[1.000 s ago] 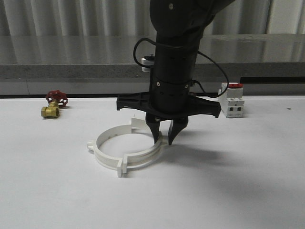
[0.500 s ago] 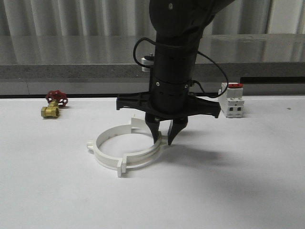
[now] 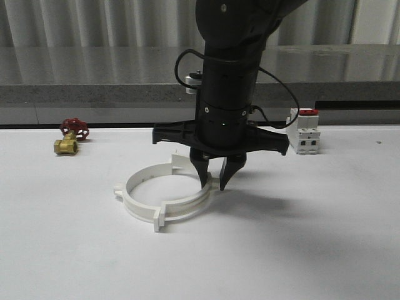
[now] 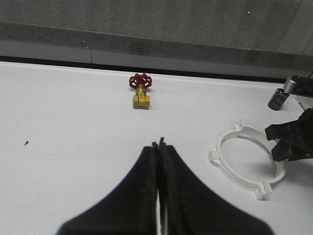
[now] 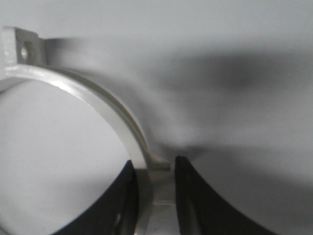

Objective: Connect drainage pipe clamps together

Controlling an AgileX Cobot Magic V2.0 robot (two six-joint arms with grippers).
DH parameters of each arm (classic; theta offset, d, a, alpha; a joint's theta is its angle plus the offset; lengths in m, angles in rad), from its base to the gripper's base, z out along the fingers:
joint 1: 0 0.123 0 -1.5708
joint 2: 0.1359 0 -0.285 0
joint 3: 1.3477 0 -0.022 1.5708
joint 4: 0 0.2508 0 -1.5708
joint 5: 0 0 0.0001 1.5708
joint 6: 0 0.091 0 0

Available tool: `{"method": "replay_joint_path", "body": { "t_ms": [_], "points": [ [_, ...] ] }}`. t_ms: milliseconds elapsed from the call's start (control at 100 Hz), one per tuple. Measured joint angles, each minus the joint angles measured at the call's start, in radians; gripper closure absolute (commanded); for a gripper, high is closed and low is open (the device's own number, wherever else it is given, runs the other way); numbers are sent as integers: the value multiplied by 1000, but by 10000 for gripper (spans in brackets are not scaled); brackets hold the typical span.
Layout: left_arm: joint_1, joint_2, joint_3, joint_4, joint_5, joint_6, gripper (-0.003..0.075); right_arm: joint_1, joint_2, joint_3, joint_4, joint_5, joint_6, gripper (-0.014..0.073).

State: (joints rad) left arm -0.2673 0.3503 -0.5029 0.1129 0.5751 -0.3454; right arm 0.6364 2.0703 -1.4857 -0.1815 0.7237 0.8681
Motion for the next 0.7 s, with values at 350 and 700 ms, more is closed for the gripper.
{"method": "replay_joint_path", "body": {
  "t_ms": [350, 700],
  "points": [
    [0, 0, 0, 0, 0, 0, 740, 0, 0, 0, 6, 0, 0, 151],
    [0, 0, 0, 0, 0, 0, 740, 0, 0, -8, 6, 0, -41, 151]
  ]
}}
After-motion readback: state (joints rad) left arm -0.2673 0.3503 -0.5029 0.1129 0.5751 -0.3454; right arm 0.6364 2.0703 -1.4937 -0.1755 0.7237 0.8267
